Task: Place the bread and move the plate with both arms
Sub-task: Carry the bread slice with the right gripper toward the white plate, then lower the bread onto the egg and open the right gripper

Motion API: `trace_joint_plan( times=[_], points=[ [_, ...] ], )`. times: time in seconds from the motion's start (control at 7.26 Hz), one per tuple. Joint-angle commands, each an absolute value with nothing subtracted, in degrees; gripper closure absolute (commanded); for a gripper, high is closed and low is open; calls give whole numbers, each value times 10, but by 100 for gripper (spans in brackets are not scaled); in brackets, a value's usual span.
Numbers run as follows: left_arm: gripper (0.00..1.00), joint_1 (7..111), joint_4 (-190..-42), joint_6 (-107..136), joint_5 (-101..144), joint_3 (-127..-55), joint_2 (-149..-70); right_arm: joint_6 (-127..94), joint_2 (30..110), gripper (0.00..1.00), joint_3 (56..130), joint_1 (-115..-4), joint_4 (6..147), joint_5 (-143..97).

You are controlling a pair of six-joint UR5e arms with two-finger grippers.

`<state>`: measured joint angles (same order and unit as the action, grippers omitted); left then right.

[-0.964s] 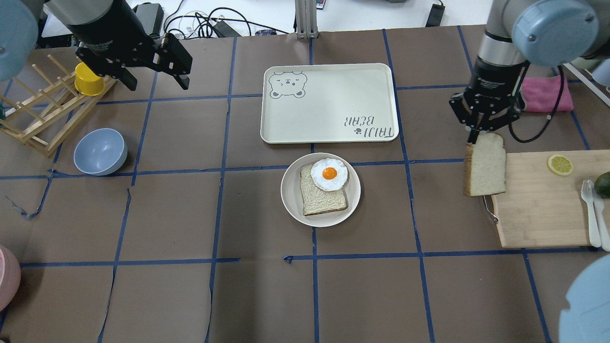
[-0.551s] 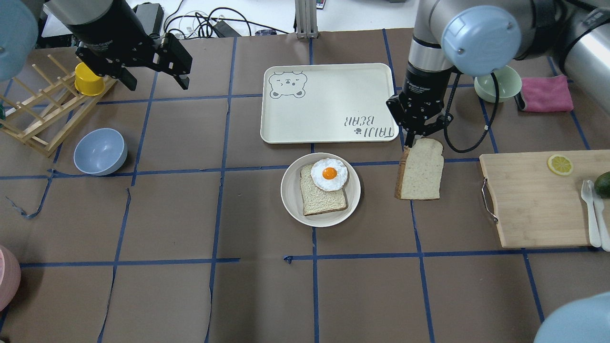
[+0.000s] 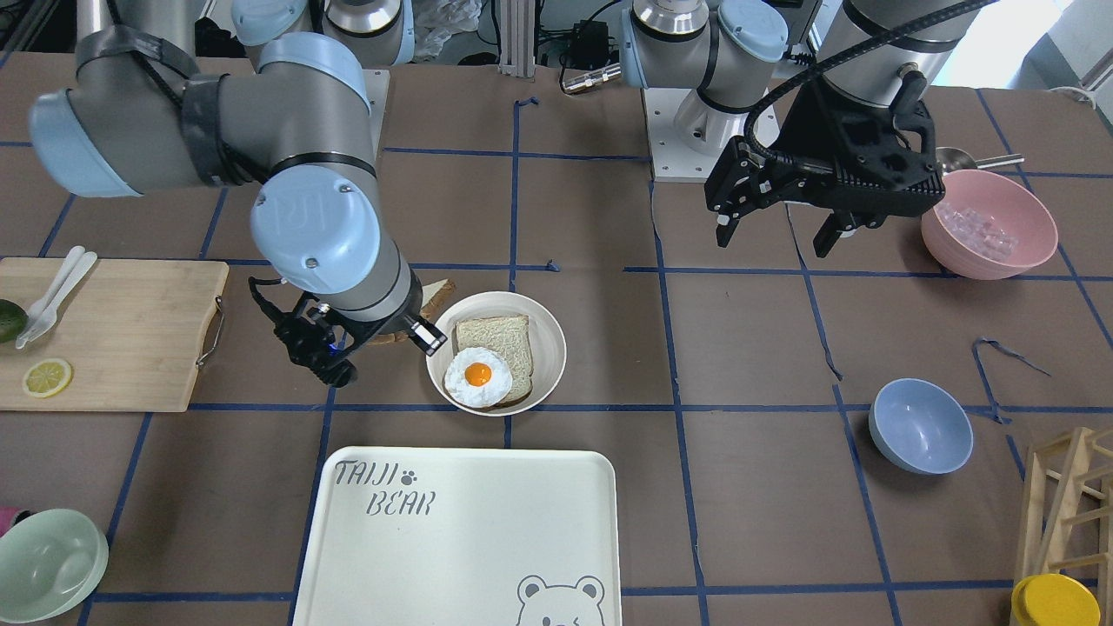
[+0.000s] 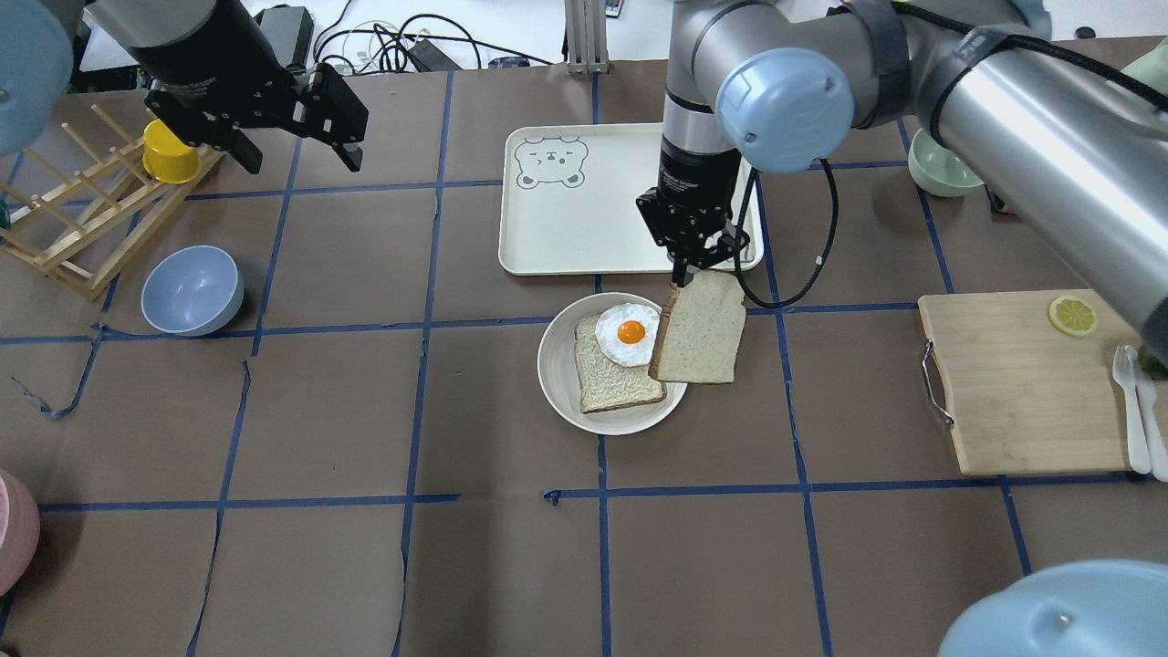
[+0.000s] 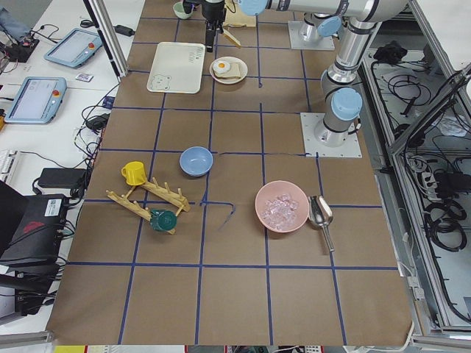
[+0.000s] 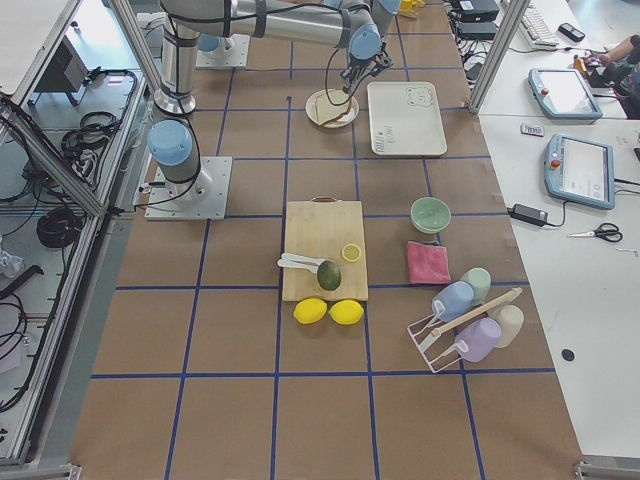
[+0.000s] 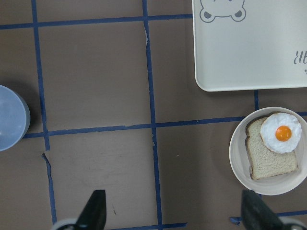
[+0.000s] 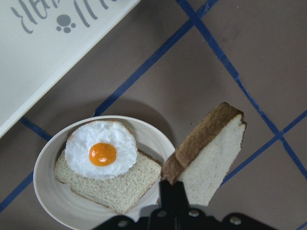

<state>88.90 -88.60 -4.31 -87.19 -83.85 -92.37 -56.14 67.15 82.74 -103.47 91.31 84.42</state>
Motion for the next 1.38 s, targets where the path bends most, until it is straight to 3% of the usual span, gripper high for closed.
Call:
trace_joint_plan(
  times=[0.0, 0.69, 0.96, 1.24],
  points=[
    [0, 889, -886, -43, -872, -838, -924, -579, 658, 100, 824, -1050, 948, 817],
    [0, 889, -886, -43, -870, -838, -924, -595, 621, 100, 825, -1074, 989, 814],
    [0, 889, -886, -43, -870, -838, -924, -599, 620, 27, 825, -1074, 1011, 815],
    [0, 889, -886, -43, -869, -838, -924, -601, 625, 19, 824, -1075, 1013, 814]
  ],
)
